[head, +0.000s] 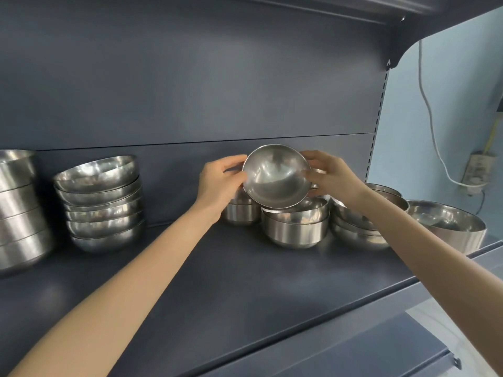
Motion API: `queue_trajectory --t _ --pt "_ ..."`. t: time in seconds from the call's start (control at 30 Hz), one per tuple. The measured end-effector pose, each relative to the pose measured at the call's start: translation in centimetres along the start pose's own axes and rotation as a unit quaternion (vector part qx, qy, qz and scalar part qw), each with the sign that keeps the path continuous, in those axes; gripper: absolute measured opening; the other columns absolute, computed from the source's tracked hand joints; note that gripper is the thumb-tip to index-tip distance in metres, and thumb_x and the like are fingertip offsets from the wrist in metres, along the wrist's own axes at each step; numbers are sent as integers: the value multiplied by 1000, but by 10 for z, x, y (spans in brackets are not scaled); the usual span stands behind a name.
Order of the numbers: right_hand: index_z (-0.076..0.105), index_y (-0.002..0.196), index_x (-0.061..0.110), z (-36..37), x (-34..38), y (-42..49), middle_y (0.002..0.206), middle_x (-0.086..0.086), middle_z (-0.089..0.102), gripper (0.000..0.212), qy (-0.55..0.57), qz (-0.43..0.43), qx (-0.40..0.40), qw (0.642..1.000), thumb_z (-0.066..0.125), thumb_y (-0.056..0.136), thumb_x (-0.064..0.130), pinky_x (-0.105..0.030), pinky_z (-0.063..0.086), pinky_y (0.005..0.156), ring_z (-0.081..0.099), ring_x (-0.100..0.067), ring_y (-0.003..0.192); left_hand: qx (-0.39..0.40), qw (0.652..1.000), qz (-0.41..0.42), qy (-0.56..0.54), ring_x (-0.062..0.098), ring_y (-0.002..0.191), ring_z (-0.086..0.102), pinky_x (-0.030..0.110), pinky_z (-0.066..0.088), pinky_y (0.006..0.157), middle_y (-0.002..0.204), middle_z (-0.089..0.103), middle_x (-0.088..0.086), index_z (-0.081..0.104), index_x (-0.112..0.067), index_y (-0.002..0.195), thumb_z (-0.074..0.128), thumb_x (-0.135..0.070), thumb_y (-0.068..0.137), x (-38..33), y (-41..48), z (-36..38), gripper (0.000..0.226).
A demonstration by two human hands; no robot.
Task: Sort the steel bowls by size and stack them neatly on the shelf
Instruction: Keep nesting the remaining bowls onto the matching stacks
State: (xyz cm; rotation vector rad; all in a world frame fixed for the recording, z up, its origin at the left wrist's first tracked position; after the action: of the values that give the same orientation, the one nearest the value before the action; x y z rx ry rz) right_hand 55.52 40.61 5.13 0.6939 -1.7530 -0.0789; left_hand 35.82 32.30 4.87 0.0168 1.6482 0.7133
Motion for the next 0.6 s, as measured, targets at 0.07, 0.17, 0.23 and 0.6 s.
queue_trajectory --t 0.07,0.17,0.23,0.6 --pt "57 120 16 8 3 -3 108 -6 65 31 54 13 18 998 56 93 1 -25 57 59 64 -17 86 -1 1000 9 -1 7 90 69 22 57 79 93 72 -13 71 -23 97 56 10 80 -8 -2 -10 40" --pt "60 118 14 23 10 -3 101 -8 66 30 103 19 33 994 55 92 -1 -31 58 61 66 -20 87 28 1000 7 -7 4 88 66 21 57 80 96 70 -12 68 -23 108 54 8 86 -14 -8 -22 40" --pt "62 116 16 36 14 -2 96 -3 68 30 116 23 46 992 55 92 0 -38 60 68 68 -20 88 54 998 -15 -15 2 82 63 22 58 75 85 67 -13 63 -26 118 52 1 92 -12 -13 -31 39" --pt "63 117 15 124 20 2 100 -7 67 32 188 64 117 973 58 89 -1 -32 56 61 66 -18 79 75 976 -135 -155 21 85 67 36 59 72 104 62 -3 60 -31 114 48 -13 97 22 -46 -88 27"
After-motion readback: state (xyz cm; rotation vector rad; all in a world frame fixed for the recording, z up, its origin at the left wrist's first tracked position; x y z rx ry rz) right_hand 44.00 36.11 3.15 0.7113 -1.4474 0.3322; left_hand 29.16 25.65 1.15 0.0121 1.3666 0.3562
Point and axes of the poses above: each hand's wrist, its own y-axis towards the middle knuckle, its own z-axis out of the palm, x = y × z, the point moved 9 cm from there along y, towards the middle knuckle
